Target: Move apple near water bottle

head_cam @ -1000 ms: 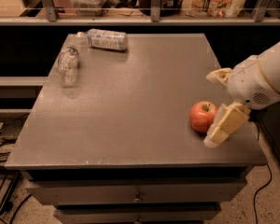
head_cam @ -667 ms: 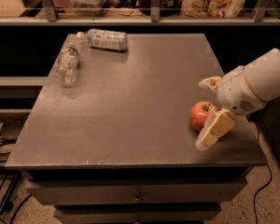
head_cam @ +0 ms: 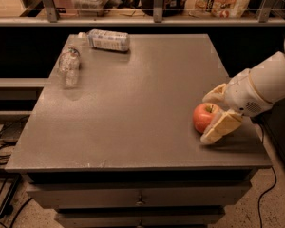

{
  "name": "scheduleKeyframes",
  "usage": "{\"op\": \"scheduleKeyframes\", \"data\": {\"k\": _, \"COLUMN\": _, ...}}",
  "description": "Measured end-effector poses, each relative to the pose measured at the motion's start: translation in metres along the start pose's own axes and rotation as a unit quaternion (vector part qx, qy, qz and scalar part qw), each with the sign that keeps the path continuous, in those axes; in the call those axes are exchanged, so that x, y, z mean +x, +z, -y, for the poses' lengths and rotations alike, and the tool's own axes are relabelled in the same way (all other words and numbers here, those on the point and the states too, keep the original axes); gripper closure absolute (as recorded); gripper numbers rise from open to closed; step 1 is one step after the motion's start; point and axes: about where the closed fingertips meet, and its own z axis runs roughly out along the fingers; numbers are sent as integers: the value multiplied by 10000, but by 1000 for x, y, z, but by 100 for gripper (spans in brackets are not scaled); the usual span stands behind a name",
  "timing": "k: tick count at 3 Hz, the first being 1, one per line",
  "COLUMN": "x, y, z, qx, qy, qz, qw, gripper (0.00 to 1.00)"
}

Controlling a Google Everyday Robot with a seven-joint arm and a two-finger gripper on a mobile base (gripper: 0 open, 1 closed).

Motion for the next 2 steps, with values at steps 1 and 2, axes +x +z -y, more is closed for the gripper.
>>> {"op": "scheduleKeyframes", "data": {"k": 1, "x": -5, "y": -3, "z": 2, "qx": 19, "qy": -125, "qz": -58, "qw": 9999, "gripper": 56}}
{"op": "scheduleKeyframes", "data": {"k": 2, "x": -35, "y": -16, "z": 1, "qx": 48, "qy": -387, "qz": 10, "qw": 9992, "gripper": 80}}
